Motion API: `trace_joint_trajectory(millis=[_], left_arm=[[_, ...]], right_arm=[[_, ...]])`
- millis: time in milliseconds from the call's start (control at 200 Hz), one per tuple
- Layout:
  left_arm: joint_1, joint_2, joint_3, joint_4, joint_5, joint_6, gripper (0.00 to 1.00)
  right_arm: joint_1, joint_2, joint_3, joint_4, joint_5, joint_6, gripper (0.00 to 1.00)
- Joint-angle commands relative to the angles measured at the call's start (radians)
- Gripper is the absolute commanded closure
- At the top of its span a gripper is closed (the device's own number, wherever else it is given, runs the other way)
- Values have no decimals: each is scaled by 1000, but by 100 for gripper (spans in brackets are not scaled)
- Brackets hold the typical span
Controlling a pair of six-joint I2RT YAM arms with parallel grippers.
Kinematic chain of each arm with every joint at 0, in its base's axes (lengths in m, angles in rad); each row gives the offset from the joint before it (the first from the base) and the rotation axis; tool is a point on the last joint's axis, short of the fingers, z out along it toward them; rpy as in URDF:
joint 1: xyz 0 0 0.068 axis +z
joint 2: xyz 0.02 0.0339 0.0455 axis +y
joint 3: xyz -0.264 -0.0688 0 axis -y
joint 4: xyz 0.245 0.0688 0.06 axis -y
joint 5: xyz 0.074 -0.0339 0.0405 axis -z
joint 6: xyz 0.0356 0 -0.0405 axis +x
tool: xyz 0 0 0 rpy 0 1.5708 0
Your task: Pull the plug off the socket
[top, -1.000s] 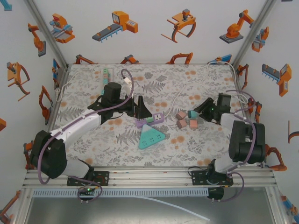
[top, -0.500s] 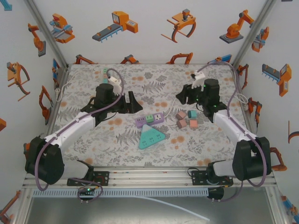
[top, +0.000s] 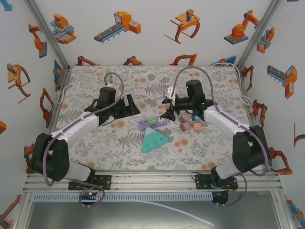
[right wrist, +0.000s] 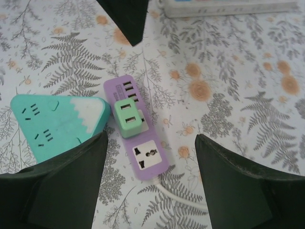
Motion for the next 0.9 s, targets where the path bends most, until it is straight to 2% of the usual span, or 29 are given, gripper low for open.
trace_joint_trajectory(millis=[0, 255, 516, 786, 891], left_arm=[[6, 37, 10, -47, -40, -50, 20], [0, 160, 61, -77, -11, -85, 21], [-36, 242, 87, -24, 26, -111, 37], [-53, 333, 110, -31, 76, -118, 45], [-60, 363, 115, -20, 89, -135, 53]], right_arm=[[40, 71, 96, -188, -54, -209, 32], [108, 258, 267, -401, 39, -345, 33], [142, 363, 315, -397, 35, -344, 46], [146, 378, 314, -404, 31, -344, 58], [147, 384, 314, -412, 22, -344, 63]])
